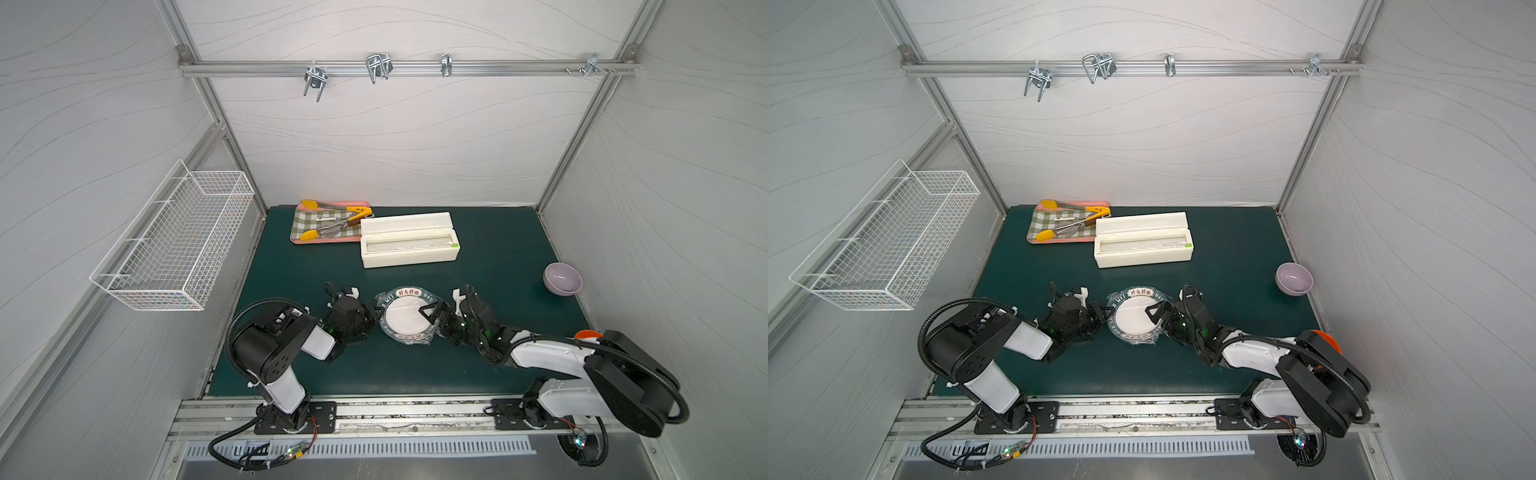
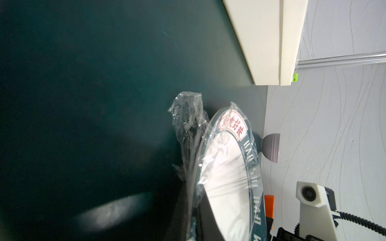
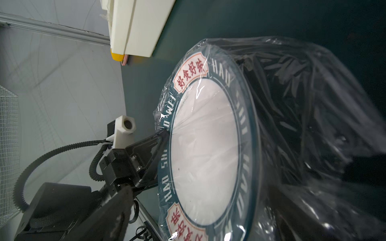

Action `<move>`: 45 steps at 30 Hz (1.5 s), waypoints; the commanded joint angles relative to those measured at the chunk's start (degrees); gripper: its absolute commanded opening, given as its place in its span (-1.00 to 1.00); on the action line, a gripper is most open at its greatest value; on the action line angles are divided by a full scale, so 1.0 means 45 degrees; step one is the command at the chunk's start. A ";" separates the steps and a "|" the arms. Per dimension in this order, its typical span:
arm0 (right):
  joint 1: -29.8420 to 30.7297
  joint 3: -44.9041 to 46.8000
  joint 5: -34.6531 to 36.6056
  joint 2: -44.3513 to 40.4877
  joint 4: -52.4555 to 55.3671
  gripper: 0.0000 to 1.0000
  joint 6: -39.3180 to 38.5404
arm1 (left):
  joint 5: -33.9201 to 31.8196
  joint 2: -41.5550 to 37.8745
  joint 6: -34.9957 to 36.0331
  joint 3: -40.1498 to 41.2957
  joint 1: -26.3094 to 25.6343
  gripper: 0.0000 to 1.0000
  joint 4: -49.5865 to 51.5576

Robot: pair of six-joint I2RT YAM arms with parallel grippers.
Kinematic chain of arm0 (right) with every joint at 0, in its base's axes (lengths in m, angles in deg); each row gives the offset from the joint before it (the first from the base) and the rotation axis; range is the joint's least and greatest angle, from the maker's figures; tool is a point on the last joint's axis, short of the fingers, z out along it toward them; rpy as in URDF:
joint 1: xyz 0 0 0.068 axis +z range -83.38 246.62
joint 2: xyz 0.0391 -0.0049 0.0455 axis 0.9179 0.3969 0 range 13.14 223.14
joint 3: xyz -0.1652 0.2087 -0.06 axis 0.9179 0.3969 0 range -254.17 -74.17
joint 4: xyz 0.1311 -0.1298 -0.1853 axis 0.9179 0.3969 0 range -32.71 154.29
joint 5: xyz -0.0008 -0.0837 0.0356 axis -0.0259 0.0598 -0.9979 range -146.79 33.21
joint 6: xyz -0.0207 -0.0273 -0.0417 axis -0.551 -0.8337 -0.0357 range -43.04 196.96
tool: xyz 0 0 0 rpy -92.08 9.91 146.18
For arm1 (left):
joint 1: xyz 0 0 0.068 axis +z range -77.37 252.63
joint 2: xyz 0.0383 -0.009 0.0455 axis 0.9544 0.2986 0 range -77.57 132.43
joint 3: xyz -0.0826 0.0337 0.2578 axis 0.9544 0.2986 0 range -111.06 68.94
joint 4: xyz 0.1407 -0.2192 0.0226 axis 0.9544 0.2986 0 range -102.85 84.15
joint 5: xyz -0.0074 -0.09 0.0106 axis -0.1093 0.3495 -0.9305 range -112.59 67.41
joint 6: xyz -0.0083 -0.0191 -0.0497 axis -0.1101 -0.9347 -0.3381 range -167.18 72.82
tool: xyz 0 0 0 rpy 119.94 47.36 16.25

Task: Wrap the plate with plastic wrap
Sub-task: Cover the plate with plastic wrap.

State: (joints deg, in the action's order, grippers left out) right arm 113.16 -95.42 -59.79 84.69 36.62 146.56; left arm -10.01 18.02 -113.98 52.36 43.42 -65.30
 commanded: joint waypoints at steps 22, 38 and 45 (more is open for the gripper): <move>-0.1809 -0.0622 -0.3824 0.1650 -0.0362 0.74 -0.3062 | -0.0442 -0.0170 0.0017 -0.0453 0.0046 -1.00 0.0586; 0.2883 -0.0017 -0.1037 0.5160 -0.7539 0.81 -0.0553 | -0.0779 0.0640 -0.0806 -0.0221 -0.0066 -1.00 -0.0503; 0.2203 0.1453 -0.0655 0.1193 -0.2517 0.98 -0.0613 | -0.1134 0.0094 -0.0054 -0.0235 -0.0034 -1.00 0.0469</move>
State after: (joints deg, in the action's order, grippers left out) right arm 123.35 -90.83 -59.01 97.24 12.15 141.45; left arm -11.02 18.55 -113.53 51.90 43.35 -65.67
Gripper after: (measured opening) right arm 0.991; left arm 0.080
